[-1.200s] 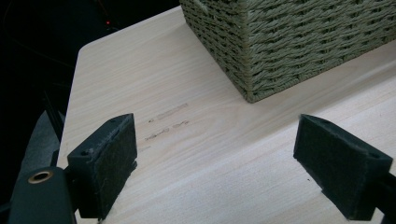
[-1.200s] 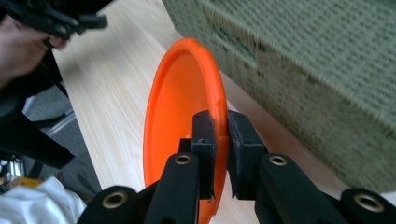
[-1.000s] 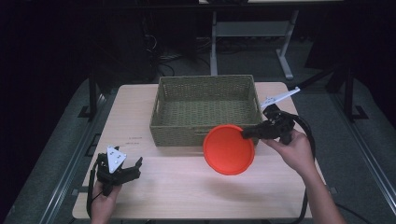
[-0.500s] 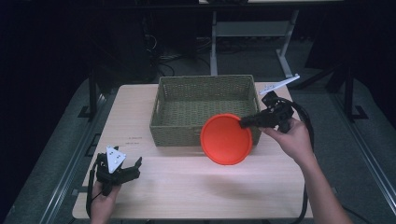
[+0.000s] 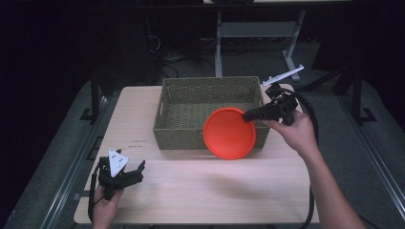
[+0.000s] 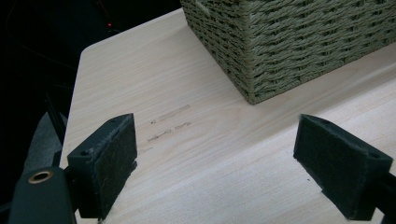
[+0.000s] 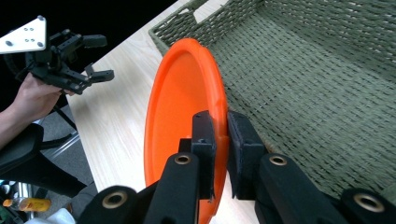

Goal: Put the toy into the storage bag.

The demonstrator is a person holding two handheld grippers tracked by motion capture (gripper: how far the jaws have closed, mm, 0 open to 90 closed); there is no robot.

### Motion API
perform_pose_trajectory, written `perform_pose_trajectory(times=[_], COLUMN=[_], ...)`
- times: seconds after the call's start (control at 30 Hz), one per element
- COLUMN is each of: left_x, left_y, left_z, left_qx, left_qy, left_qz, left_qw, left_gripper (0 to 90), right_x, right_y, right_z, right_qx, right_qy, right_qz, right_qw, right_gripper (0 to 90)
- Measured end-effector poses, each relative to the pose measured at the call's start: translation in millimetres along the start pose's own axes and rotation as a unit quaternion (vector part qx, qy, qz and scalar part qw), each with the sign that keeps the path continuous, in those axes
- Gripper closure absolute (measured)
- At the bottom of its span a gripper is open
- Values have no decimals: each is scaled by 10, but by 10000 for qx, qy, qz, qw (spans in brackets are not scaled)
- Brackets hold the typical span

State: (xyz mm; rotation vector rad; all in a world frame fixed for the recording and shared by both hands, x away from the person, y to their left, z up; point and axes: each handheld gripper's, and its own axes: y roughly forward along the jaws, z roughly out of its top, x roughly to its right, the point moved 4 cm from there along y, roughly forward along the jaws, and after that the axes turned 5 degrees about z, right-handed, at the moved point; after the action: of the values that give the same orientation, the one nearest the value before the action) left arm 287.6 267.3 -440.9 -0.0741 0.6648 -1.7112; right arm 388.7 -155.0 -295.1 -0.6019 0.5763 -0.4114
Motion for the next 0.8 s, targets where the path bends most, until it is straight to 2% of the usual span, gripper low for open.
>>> perform_pose_trajectory(times=[0.23, 0.5, 0.8], left_x=[23, -1, 0], left_y=[6, 6, 3], left_z=[6, 2, 2], left_qx=[10, 30, 22], left_qy=[20, -77, -24], left_qz=[-36, -5, -8], left_qw=[10000, 10000, 10000], left_gripper=[129, 129, 129], right_x=[29, 68, 111], right_y=[-25, -14, -21], right_z=[127, 262, 387], right_qx=[85, 58, 91], right_qy=[27, 28, 107], right_qz=[-29, -106, -133], right_qw=[10000, 9999, 9998], right_gripper=[818, 817, 817])
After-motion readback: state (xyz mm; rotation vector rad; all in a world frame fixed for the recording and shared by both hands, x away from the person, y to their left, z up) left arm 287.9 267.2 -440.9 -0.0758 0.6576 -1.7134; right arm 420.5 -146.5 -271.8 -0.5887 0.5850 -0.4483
